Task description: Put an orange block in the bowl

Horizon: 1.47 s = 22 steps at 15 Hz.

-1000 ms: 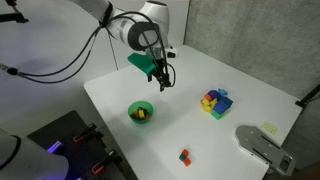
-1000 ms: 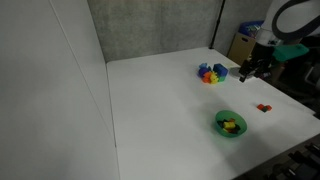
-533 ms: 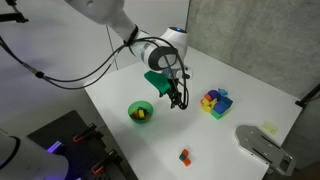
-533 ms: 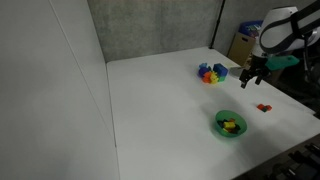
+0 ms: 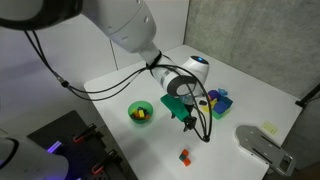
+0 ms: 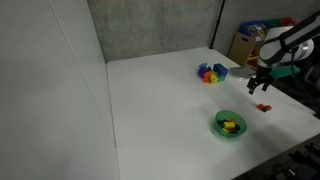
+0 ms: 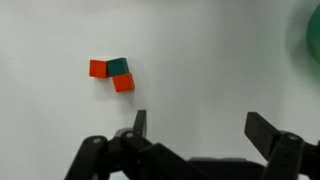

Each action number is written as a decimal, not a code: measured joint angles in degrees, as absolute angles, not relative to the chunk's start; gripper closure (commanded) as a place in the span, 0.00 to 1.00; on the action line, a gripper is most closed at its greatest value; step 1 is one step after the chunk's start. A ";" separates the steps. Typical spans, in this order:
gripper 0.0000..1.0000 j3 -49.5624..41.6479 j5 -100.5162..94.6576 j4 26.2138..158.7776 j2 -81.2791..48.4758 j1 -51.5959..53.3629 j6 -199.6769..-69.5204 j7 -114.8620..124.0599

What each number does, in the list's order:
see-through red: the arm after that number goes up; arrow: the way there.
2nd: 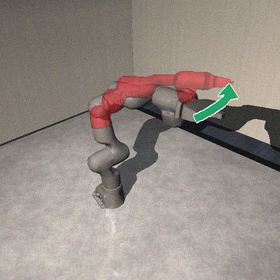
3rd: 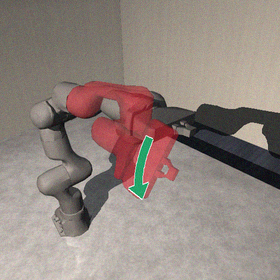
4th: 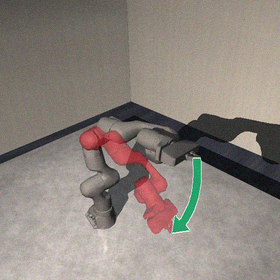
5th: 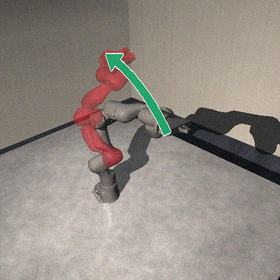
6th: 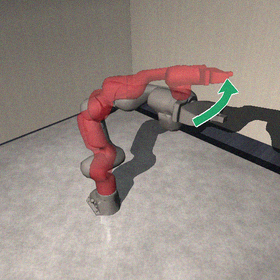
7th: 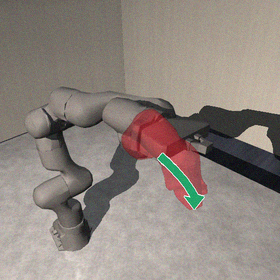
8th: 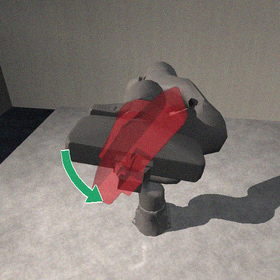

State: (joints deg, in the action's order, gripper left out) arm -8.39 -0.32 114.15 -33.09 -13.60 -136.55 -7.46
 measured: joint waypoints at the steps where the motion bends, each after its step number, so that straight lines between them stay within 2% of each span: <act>1: 0.00 -8.44 -0.32 113.16 -34.48 -14.64 -136.55 -8.30; 12: 0.00 -8.48 -0.27 110.79 -38.46 -16.94 -136.83 -9.83; 22: 0.00 -7.66 -0.27 109.67 -44.83 -20.86 -147.20 -13.87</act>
